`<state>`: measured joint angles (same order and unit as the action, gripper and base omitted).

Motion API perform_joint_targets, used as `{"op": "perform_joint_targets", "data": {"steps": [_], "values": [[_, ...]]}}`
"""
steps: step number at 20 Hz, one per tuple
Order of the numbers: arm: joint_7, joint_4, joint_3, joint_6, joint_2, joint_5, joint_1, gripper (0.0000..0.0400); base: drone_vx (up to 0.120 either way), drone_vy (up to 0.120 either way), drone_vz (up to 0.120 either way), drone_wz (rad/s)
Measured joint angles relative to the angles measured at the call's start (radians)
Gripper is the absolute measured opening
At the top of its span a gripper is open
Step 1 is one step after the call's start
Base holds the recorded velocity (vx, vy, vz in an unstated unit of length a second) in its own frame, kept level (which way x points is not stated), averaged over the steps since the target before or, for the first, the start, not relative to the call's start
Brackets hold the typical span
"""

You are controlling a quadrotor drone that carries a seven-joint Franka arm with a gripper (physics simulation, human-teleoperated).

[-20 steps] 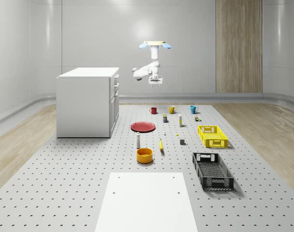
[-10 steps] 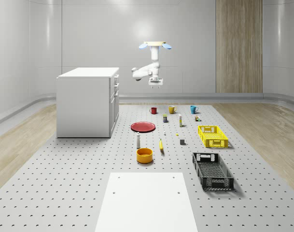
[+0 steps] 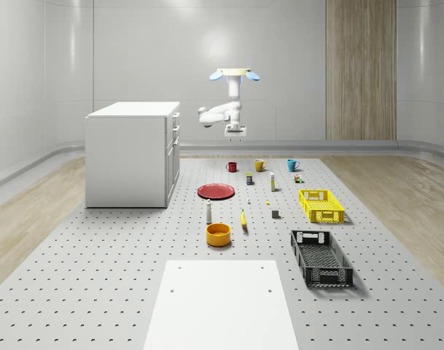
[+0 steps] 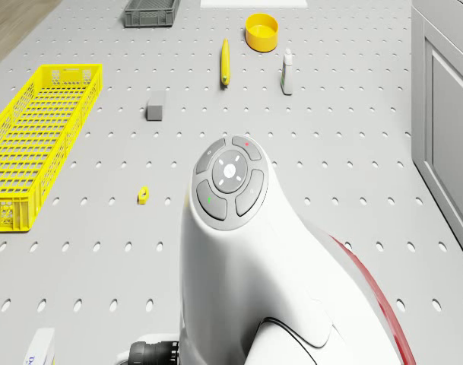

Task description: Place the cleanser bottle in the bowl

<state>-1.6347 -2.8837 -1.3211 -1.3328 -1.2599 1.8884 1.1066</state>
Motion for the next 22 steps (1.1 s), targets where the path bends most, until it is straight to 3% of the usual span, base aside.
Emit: {"op": "perform_joint_targets", "data": {"steps": [15, 17, 22], "values": [[-0.015, 0.004, -0.014, -0.054, -0.058, -0.028, 0.016, 0.0400, 0.120, 0.000, -0.120, 0.000], [-0.017, 0.004, -0.015, -0.061, -0.065, -0.031, 0.018, 0.0400, 0.120, 0.000, 0.000, 0.000], [-0.021, 0.005, -0.019, -0.077, -0.082, -0.039, 0.023, 0.0400, 0.120, 0.000, -0.112, 0.000]]}}
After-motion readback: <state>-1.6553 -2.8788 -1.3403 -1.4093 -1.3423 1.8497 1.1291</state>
